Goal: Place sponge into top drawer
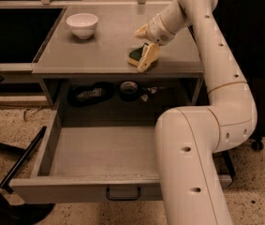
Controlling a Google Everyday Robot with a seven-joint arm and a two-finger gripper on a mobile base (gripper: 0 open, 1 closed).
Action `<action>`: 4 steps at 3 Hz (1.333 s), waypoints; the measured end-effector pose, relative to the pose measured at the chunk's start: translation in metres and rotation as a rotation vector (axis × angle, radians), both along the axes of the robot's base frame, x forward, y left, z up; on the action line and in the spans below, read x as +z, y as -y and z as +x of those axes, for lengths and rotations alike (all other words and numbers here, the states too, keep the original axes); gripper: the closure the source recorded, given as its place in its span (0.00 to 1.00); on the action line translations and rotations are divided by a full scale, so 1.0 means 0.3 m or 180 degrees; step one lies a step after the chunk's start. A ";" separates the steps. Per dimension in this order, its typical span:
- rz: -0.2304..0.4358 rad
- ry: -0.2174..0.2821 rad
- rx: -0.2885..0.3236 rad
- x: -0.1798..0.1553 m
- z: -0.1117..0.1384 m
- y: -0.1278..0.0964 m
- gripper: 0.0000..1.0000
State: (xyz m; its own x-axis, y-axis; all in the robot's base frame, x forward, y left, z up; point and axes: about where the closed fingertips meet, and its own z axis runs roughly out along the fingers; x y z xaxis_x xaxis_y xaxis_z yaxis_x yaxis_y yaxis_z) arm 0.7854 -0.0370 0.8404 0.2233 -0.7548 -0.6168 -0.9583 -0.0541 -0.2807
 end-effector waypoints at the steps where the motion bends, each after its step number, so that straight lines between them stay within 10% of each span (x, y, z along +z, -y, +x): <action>1: 0.0000 0.0000 0.0000 0.000 0.000 0.000 0.42; 4: 0.0041 0.0141 0.0150 0.053 -0.015 -0.071 1.00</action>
Offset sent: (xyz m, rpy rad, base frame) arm -0.0095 -0.0004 -0.0012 -0.0028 -0.0071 -0.0155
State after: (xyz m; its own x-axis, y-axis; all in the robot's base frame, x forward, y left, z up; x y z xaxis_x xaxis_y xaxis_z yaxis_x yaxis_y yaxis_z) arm 0.7810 -0.0158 0.8563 0.2857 -0.7348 -0.6151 -0.9414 -0.0950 -0.3237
